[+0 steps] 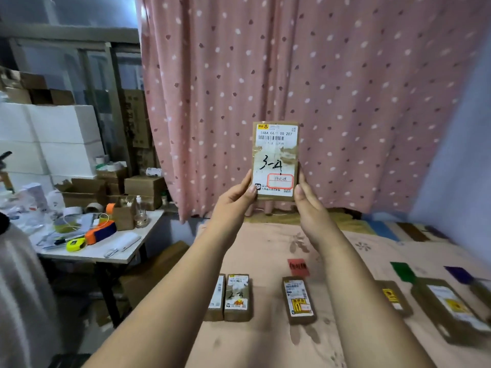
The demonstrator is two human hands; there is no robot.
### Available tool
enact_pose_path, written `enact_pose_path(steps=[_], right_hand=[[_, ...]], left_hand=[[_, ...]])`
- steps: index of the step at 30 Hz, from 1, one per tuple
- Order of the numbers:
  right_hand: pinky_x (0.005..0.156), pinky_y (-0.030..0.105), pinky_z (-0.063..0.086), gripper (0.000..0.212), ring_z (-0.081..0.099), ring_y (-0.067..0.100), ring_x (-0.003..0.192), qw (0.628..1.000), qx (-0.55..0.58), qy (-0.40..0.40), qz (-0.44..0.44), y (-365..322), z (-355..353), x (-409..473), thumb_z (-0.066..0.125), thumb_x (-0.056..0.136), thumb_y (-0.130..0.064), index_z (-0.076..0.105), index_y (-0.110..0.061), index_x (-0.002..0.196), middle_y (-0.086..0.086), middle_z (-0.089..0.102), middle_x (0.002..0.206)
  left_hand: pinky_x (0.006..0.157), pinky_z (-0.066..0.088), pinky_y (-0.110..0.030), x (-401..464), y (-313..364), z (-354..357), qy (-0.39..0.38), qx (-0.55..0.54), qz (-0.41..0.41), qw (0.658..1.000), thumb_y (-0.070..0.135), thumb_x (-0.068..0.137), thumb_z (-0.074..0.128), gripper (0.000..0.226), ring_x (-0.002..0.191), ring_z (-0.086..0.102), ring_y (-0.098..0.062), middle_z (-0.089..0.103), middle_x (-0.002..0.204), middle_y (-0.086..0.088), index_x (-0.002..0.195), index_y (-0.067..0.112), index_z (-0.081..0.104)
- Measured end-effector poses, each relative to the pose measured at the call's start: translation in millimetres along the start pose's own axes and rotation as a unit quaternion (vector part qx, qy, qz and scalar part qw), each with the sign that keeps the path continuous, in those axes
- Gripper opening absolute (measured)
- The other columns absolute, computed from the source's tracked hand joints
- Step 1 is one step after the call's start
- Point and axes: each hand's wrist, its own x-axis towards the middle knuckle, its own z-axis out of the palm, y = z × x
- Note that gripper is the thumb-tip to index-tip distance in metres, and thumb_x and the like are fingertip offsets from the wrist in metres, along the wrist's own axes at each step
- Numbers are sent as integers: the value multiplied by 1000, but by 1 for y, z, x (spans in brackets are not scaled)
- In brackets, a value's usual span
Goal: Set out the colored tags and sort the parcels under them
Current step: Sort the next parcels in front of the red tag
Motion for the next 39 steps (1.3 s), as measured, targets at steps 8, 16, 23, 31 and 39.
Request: enact_pose_path(steps=[8, 16, 23, 31, 39], right_hand=[[106, 21, 20, 47, 23, -1, 137, 997, -44, 30, 48, -1, -41, 9, 36, 103, -42, 23, -46, 149, -18, 28, 154], [115, 30, 23, 48, 26, 7, 142, 996, -34, 48, 73, 19, -90, 23, 38, 102, -44, 22, -52, 146, -15, 30, 155], [102, 22, 25, 48, 31, 4, 137, 994, -68, 16, 78, 50, -143, 42, 35, 104, -38, 21, -46, 150, -16, 33, 153], [111, 34, 37, 48, 44, 14, 133, 987, -102, -33, 122, 125, -193, 56, 37, 103, -37, 26, -42, 149, -9, 42, 151], [78, 29, 54, 45, 60, 12, 98, 980, -80, -61, 172, 175, -209, 57, 39, 103, -35, 34, -38, 147, -9, 56, 127]], left_hand=[[116, 33, -43, 30, -15, 35, -60, 33, 6, 998, 39, 88, 65, 57, 130, 53, -16, 58, 139, 4, 141, 24, 51], [113, 38, -42, 54, -36, 84, -63, 50, -13, 997, 22, 100, 52, 47, 121, 61, -15, 60, 137, -1, 146, 22, 44], [111, 38, -36, 65, -74, 135, -60, 92, -34, 993, 30, 102, 46, 45, 124, 58, -10, 63, 133, 8, 147, 29, 42], [101, 49, -35, 60, -136, 186, 15, 128, -85, 988, 19, 103, 45, 37, 109, 64, -17, 70, 114, 7, 139, 22, 52], [85, 44, -29, 44, -171, 211, 43, 226, -133, 964, 25, 103, 44, 33, 105, 59, -13, 66, 119, 5, 134, 25, 54]])
